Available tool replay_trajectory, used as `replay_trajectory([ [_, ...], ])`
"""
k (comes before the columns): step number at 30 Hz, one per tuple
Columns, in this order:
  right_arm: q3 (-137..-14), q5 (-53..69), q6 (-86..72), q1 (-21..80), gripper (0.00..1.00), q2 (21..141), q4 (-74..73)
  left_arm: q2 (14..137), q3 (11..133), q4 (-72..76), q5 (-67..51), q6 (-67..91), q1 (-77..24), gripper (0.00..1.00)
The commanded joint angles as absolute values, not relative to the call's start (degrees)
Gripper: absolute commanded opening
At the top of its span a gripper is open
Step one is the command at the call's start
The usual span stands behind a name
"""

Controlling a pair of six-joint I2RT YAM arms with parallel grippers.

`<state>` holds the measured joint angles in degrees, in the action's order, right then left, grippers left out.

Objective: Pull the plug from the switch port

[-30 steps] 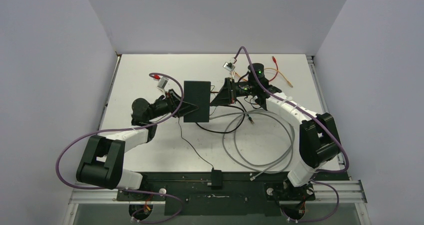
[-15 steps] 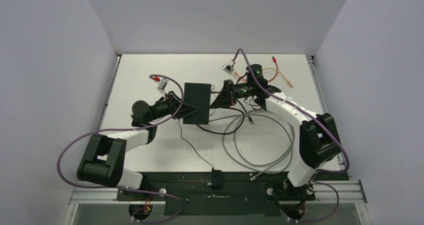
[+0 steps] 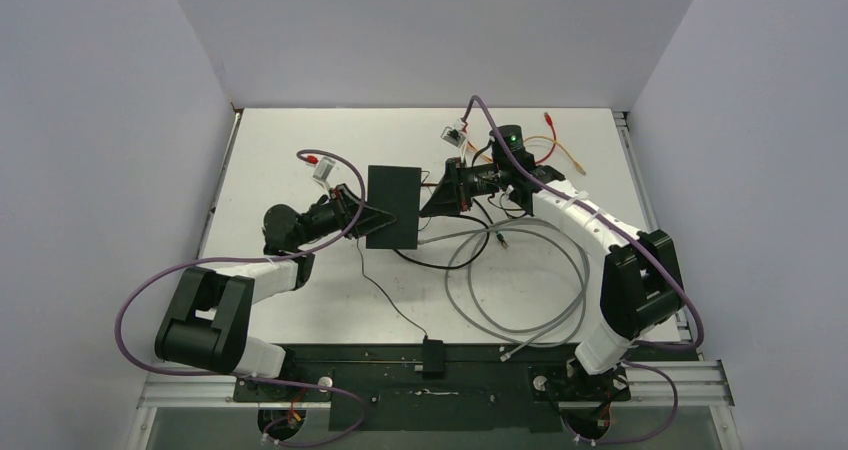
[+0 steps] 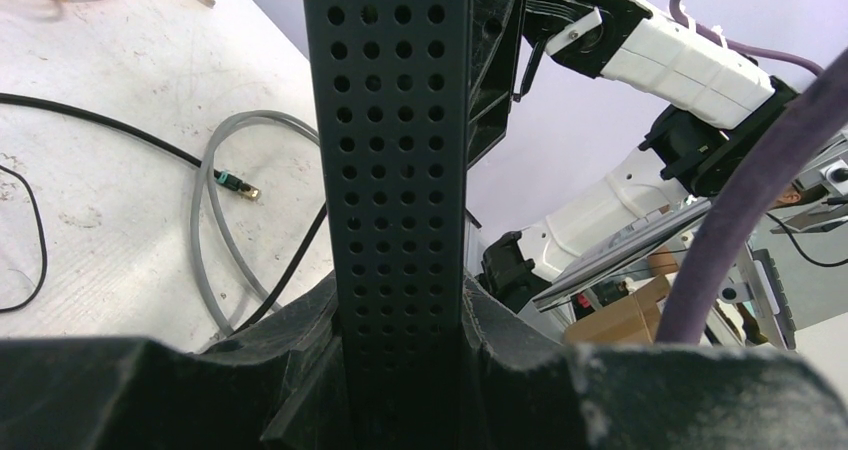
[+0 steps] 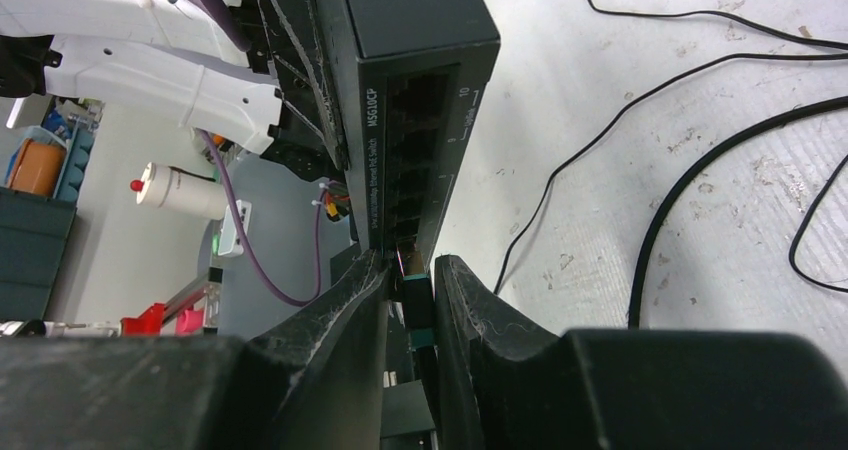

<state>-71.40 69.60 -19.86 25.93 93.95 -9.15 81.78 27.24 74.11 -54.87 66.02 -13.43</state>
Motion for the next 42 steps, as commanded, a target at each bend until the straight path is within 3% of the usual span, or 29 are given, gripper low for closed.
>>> replay_trajectory([
  [1,-69.68,60.32,-14.4,23.29,0.05,92.83,-13.39,78.31,29.26,93.63,-50.49,70.4,-12.46,0.0],
  [42,-67.76,55.54,-11.33,17.9,0.05,90.79,-15.84,70.6,31.56,91.66,-49.1,74.48,-10.63,0.0],
])
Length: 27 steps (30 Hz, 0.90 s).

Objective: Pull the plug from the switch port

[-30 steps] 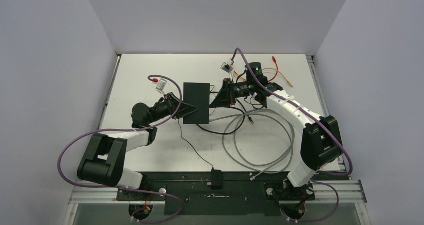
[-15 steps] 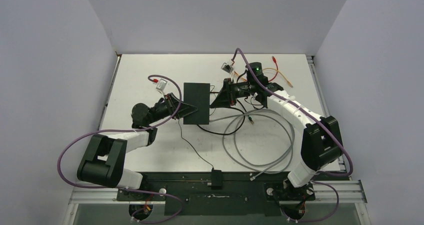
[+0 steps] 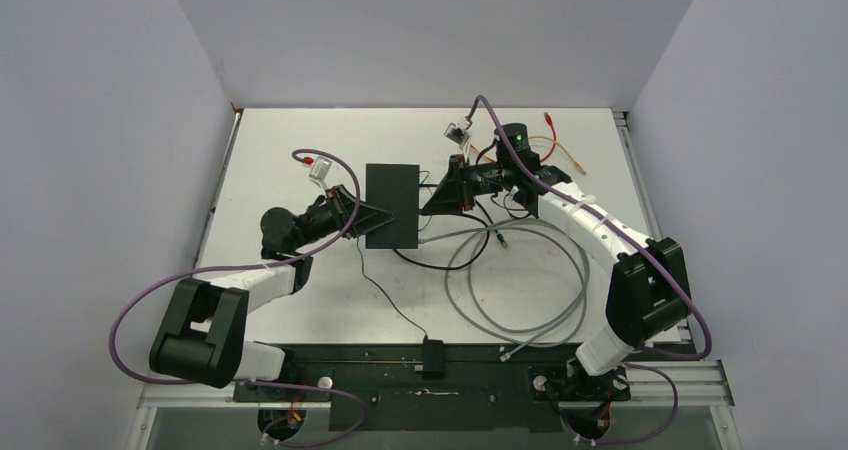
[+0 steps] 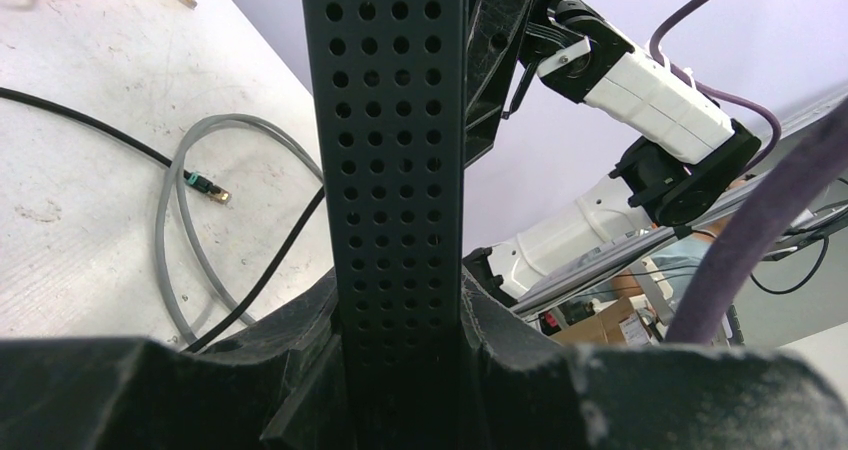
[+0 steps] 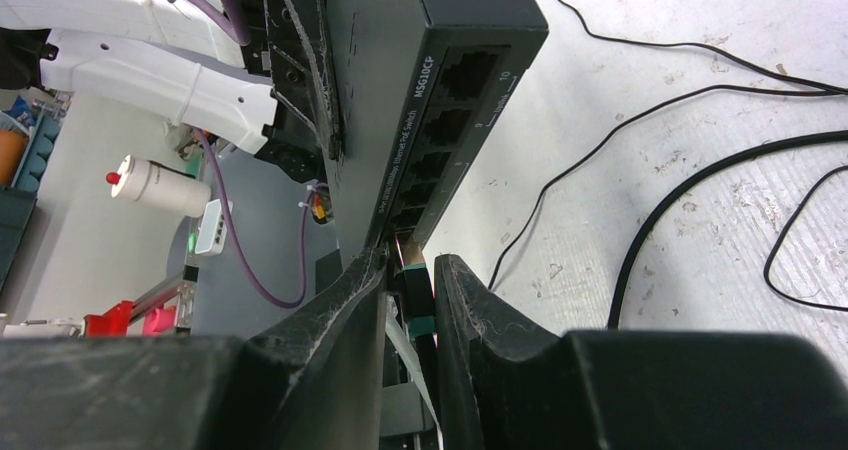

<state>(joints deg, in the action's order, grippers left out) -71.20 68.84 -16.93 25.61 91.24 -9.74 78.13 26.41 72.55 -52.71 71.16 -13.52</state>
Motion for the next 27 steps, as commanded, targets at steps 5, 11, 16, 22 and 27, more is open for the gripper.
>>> replay_trajectory([
  [5,-67.97,54.93,-10.35,17.42,0.05,90.23,-17.12,69.47,31.04,89.42,-48.39,72.99,-9.81,0.0],
  [11,-68.68,54.56,-10.5,17.04,0.05,89.91,-17.45,68.27,29.79,87.57,-47.33,72.19,-9.41,0.0],
  [16,-69.96,57.29,-13.74,16.91,0.05,89.37,-14.87,67.15,30.05,82.5,-48.48,70.2,-9.4,0.0],
  [22,-75.11,57.3,-20.17,18.16,0.36,88.72,-11.44,64.64,29.54,71.17,-46.11,65.62,-9.79,0.0],
  [27,-73.97,56.28,-29.84,18.36,0.7,87.65,-4.39,62.32,29.1,62.18,-43.5,64.47,-9.91,0.0],
])
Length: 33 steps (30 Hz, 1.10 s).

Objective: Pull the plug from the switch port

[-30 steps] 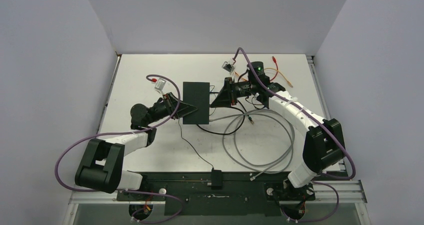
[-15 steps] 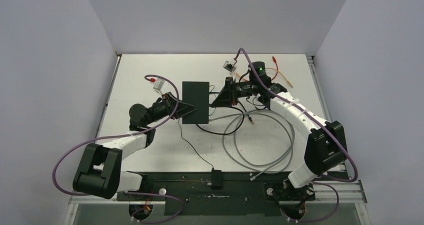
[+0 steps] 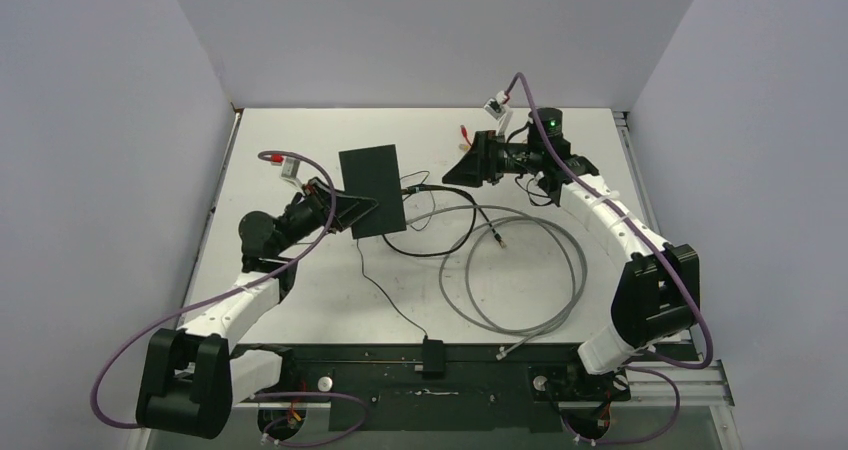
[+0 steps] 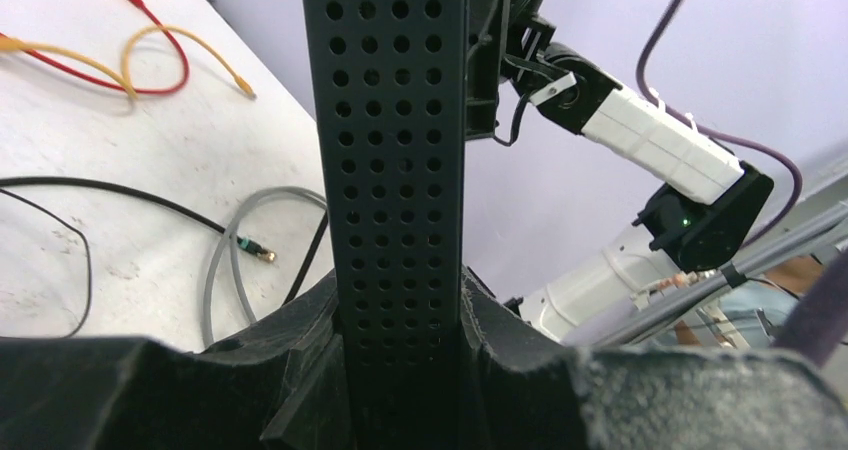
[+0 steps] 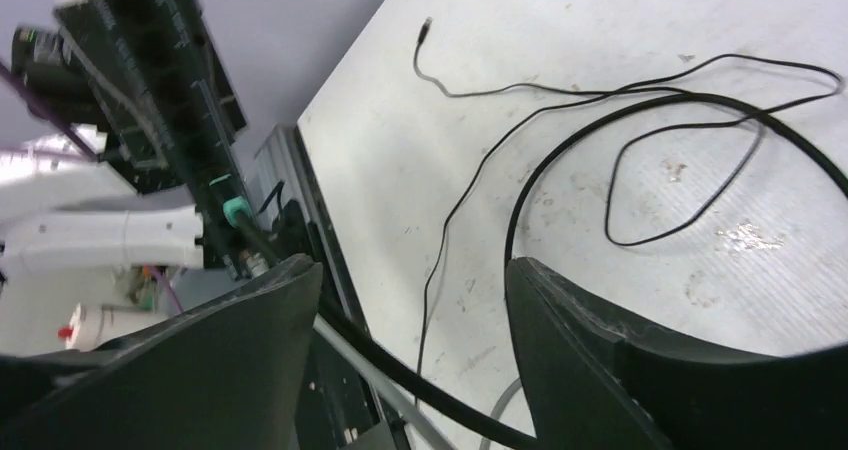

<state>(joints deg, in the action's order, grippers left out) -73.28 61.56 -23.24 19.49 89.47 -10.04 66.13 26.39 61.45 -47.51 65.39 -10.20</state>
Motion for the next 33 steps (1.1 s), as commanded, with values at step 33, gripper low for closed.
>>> replay_trajectory([
  [33,-79.95,67.86,-27.91,25.57,0.98,95.02,-9.75,62.66,29.15,57.12,-45.86,70.4,-9.93,0.0],
])
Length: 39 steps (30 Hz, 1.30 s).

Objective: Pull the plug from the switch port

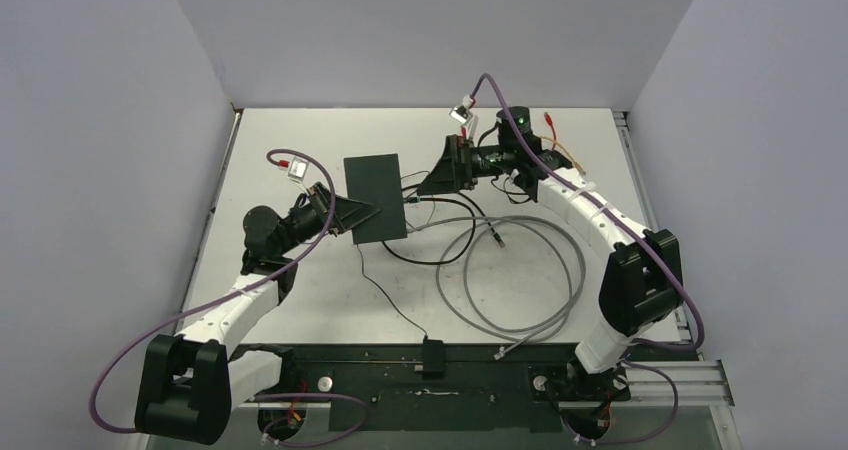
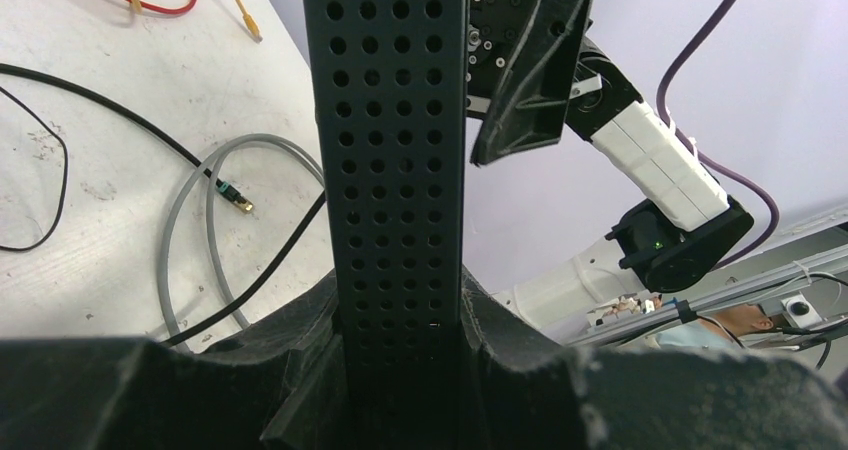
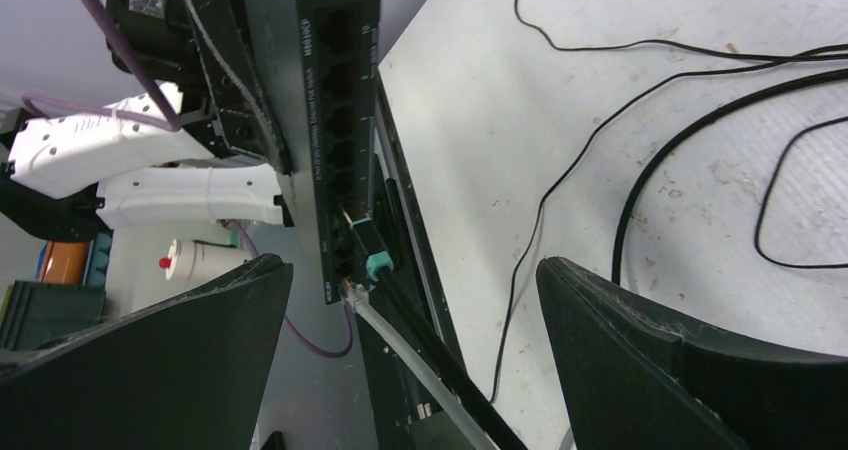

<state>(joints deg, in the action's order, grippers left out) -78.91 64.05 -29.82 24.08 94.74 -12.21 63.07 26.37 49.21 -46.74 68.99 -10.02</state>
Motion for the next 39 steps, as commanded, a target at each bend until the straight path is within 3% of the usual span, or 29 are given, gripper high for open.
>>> replay_trajectory([
  [1,-79.88,68.35,-28.01,26.12,0.98,95.18,-9.22,62.77,29.24,57.19,-45.94,70.4,-9.91,0.0],
  [7,-78.89,68.71,-28.64,28.0,0.93,96.23,-7.14,63.26,29.75,58.61,-46.05,70.4,-9.93,0.0],
  [20,-79.77,70.16,-31.11,29.14,0.6,98.26,-3.36,63.45,30.15,59.06,-46.15,70.13,-9.93,0.0],
  [24,-79.72,70.71,-32.31,29.28,0.42,98.45,-1.87,63.43,30.08,59.06,-46.04,70.05,-9.93,0.0],
  [31,-79.99,70.82,-33.04,29.79,0.55,98.95,-0.9,63.02,29.93,58.98,-46.15,69.79,-9.91,0.0],
  [33,-79.99,70.78,-33.05,29.99,0.55,99.03,-1.01,62.99,29.88,58.96,-46.05,69.79,-9.93,0.0],
  [39,-79.89,70.73,-33.04,30.06,0.26,99.67,-1.43,62.78,30.23,59.19,-46.27,69.79,-9.93,0.0],
])
